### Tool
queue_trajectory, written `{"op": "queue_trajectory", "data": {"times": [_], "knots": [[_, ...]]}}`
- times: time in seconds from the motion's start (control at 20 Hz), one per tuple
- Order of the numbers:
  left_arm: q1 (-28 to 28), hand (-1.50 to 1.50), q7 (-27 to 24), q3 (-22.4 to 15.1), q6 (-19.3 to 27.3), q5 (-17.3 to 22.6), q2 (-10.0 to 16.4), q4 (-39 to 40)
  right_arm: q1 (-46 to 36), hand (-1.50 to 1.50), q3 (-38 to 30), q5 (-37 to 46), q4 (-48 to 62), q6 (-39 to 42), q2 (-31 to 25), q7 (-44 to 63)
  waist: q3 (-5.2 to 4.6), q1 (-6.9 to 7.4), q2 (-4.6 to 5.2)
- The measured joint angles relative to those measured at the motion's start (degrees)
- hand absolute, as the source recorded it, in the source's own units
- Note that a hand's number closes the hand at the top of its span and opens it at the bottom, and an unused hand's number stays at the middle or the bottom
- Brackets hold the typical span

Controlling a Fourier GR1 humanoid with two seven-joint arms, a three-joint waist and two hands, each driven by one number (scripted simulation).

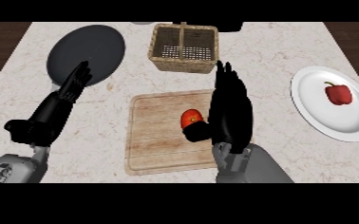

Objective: Pick the tomato from the cutting board and place it in the basket

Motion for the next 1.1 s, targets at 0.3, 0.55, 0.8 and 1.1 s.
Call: {"op": "queue_trajectory", "data": {"times": [0.3, 0.55, 0.8, 1.1], "knots": [[-0.68, 0.00, 1.20, -0.19, -0.18, -0.79, -0.66, -1.27, 6.03, -1.50, 2.30, 5.64, -3.14, -0.13, -0.01, 0.01, 0.07, 1.04, 0.60], [-1.02, 0.00, 2.07, 0.03, -0.35, -1.41, -1.25, -1.87, 9.93, -1.50, 3.66, 9.56, -4.00, -0.37, -0.01, -0.25, 0.12, 1.53, 0.88], [-2.31, 0.00, 2.86, 0.89, -1.40, -1.54, -1.67, -1.40, 12.28, -1.50, 6.14, 11.53, -3.73, -1.60, -0.01, -0.50, 0.14, 1.81, 1.07], [-2.24, 0.00, 3.10, 0.86, -1.28, -2.78, -3.14, -1.89, 9.78, -1.50, 6.71, 10.59, -3.13, -2.81, -0.05, -0.38, 0.14, 2.28, 1.14]]}}
